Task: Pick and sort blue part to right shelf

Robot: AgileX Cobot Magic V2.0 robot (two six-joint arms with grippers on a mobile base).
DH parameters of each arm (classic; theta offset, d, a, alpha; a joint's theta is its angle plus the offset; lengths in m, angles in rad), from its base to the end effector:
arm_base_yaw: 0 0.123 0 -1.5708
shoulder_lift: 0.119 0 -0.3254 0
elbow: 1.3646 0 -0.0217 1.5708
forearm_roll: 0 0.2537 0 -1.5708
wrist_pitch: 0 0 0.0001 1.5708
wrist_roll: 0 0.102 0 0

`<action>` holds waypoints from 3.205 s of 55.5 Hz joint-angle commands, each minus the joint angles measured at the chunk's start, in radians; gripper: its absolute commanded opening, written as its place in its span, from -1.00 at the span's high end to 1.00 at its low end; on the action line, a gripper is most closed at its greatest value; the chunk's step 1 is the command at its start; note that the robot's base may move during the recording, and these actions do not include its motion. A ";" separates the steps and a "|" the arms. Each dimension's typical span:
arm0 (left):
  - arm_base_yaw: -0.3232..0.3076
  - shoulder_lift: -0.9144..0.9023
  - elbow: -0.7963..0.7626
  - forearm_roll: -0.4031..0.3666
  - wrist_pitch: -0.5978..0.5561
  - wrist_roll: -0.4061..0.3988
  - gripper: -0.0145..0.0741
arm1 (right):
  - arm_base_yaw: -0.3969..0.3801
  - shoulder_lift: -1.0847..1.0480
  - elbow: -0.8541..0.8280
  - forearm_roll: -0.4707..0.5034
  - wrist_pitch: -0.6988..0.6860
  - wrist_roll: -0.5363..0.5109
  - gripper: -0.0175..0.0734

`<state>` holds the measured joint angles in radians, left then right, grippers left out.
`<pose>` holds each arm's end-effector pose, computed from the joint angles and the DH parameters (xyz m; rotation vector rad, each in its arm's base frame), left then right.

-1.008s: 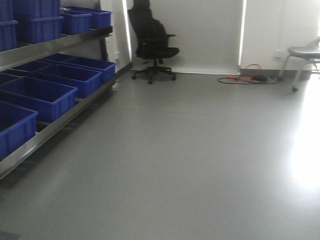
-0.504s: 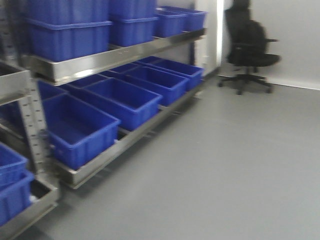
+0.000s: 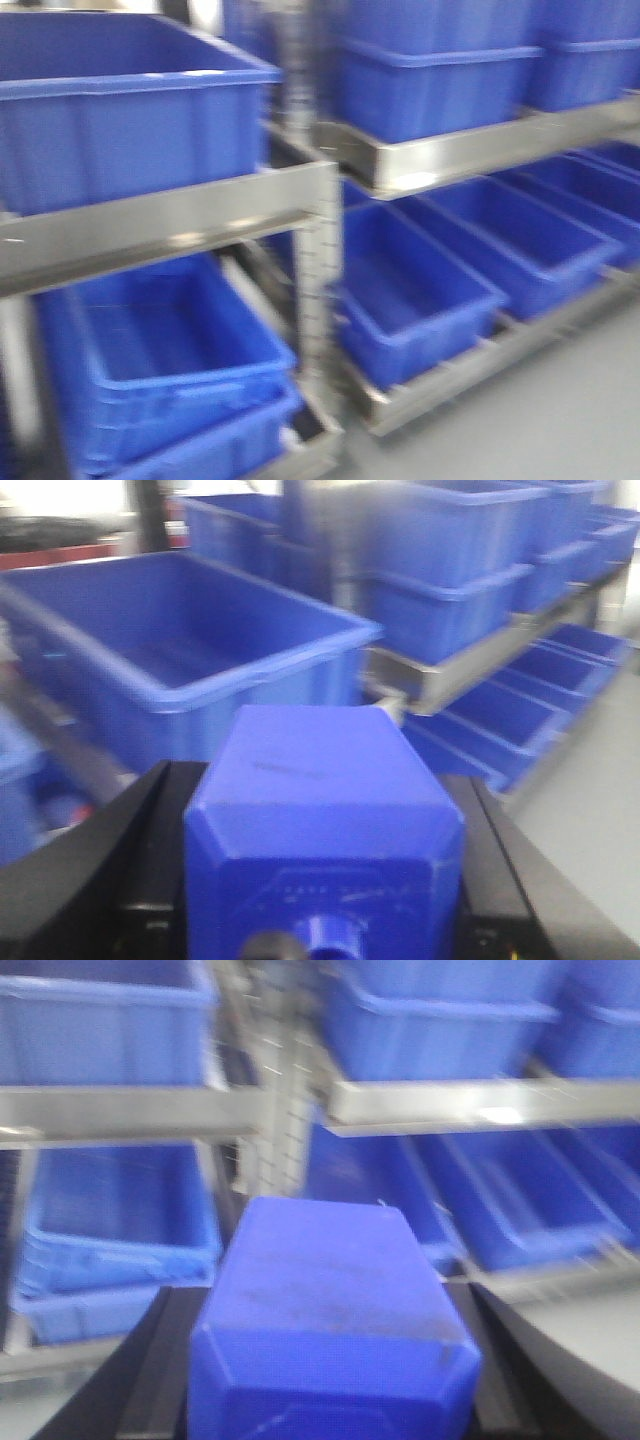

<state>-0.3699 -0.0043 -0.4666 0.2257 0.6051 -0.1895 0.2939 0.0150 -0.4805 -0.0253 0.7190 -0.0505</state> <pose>-0.0125 0.0188 0.3094 0.1956 1.5968 -0.1864 -0.0161 -0.0067 0.3012 -0.3023 1.7128 0.1504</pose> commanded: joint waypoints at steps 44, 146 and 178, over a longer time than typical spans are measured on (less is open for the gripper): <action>-0.006 -0.008 -0.026 0.007 -0.094 -0.007 0.08 | -0.006 0.023 -0.028 -0.005 -0.089 0.002 0.18; -0.006 0.257 -0.187 -0.032 -0.056 -0.007 0.08 | -0.006 0.023 -0.028 -0.005 -0.089 0.002 0.18; 0.073 1.176 -0.666 -0.059 0.077 -0.007 0.07 | -0.006 0.023 -0.028 -0.005 -0.088 0.002 0.18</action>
<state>-0.3317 1.1116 -1.0622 0.1695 0.7466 -0.1895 0.2939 0.0150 -0.4805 -0.0253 0.7190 -0.0505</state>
